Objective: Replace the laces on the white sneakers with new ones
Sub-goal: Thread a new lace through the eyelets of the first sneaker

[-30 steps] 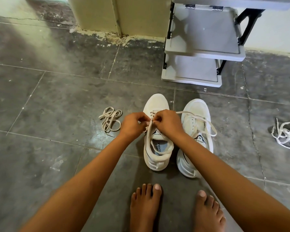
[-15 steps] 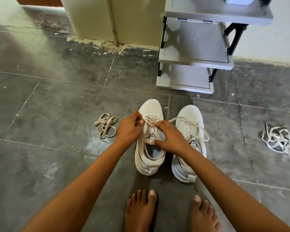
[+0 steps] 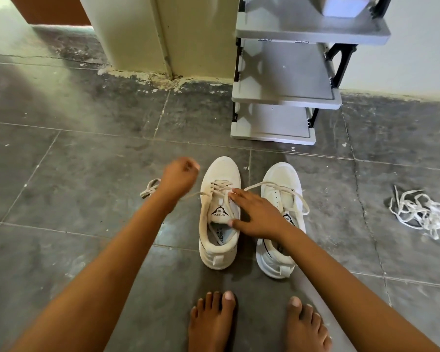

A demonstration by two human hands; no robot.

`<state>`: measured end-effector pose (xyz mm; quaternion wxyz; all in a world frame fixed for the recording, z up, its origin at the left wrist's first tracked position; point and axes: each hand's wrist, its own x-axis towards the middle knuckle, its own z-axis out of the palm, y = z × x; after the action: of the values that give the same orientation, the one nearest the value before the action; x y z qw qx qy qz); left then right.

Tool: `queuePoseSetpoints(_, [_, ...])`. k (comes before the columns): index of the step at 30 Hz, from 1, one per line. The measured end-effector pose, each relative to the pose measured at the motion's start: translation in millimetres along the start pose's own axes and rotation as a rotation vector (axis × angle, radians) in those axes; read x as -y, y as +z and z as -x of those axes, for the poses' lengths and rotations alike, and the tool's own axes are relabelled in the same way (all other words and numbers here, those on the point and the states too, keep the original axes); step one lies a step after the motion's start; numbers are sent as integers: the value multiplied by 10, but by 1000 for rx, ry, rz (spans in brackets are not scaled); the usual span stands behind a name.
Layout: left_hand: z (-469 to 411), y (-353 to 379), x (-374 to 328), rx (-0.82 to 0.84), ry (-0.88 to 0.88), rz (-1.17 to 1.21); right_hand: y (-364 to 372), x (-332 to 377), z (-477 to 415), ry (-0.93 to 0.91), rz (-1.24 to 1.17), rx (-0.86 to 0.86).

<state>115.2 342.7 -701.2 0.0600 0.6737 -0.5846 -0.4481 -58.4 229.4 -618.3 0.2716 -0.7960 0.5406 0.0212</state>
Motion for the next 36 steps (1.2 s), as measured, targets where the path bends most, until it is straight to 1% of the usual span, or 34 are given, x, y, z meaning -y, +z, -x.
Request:
queuePoseSetpoints(1, [0,76,32,57,43,-126,17,8,15,-13,12,-8])
queuePoseSetpoints(2, [-156,-190,-127,45,125,-209,32,22,16,-25,20,-20])
queuePoseSetpoints(3, [-439,-726,-411,70,192,-253,49,32,11,-34,23,-24])
queuePoseSetpoints(4, [-661,-986,-738,-7,112,-199,59,43,-3,-36,20,-23])
queuePoseSetpoints(5, [-735,-1147,-896,-114,43,-145,62,50,-14,-31,12,-17])
queuePoseSetpoints(6, [-817,-1254,-848,-190,127,-111,59,49,-25,-21,6,-9])
queuePoseSetpoints(7, [-777,-1333,-946,-115,146,-112,57,45,-29,-10,4,2])
queuePoseSetpoints(8, [-849,-1468,-999,-95,155,16,56,43,-33,0,6,14])
queuePoseSetpoints(9, [-729,-1469,-971,-122,138,244,60,40,-34,7,9,25])
queuePoseSetpoints(10, [-736,-1725,-1054,-129,222,458,61,36,-39,14,9,32])
queuePoseSetpoints(11, [-630,-1755,-1117,-193,238,682,68,39,-46,17,11,36])
queuePoseSetpoints(12, [-630,-1752,-1070,-160,214,875,75,43,-55,21,17,38])
queuePoseSetpoints(13, [-622,-1570,-1035,-141,172,785,81,42,-61,27,23,38])
queuePoseSetpoints(14, [-551,-1253,-775,-239,130,418,84,39,-65,32,27,38])
queuePoseSetpoints(15, [-424,-1034,-531,-202,99,258,81,38,-68,29,30,42])
queuePoseSetpoints(16, [-283,-489,-278,-78,3,338,79,37,-68,20,32,48])
queuePoseSetpoints(17, [-141,-57,82,-67,-18,248,77,36,-62,9,37,54])
queuePoseSetpoints(18, [67,303,326,-18,50,184,83,33,-56,0,40,56])
queuePoseSetpoints(20, [5,323,272,31,68,-7,107,27,-45,-10,46,37])
queuePoseSetpoints(21, [111,451,331,101,63,-138,126,23,-39,-14,50,5])
queuePoseSetpoints(22, [166,368,166,-113,59,-170,152,17,-25,-18,56,-34])
queuePoseSetpoints(23, [86,142,-94,-117,38,-148,179,17,-12,-19,64,-72])
queuePoseSetpoints(24, [-57,-121,-295,-159,38,-48,209,12,6,-16,71,-107])
queuePoseSetpoints(25, [-208,-562,-588,-149,67,40,242,8,19,-10,79,-138])
queuePoseSetpoints(26, [-318,-960,-831,-276,131,23,279,7,33,-4,86,-166])
queuePoseSetpoints(27, [-498,-1157,-957,-278,131,-1,308,10,43,2,93,-189])
queuePoseSetpoints(28, [-658,-1433,-1032,-186,133,-67,326,14,43,9,97,-210])
queuePoseSetpoints(29, [-741,-1531,-951,-163,112,-124,335,18,42,15,103,-227])
queuePoseSetpoints(31, [-698,-1338,-814,-105,94,-126,342,19,32,20,116,-250])
queuePoseSetpoints(32, [-652,-1331,-860,-63,101,-61,340,20,26,22,117,-250])
queuePoseSetpoints(33, [-653,-1384,-884,-49,149,105,341,22,27,24,114,-244])
queuePoseSetpoints(34, [-652,-1492,-928,-116,188,324,341,23,22,25,110,-243])
queuePoseSetpoints(35, [-679,-1779,-1080,-178,227,505,341,19,20,29,107,-243])
queuePoseSetpoints(36, [-654,-1860,-1118,-214,203,744,335,21,18,30,105,-242])
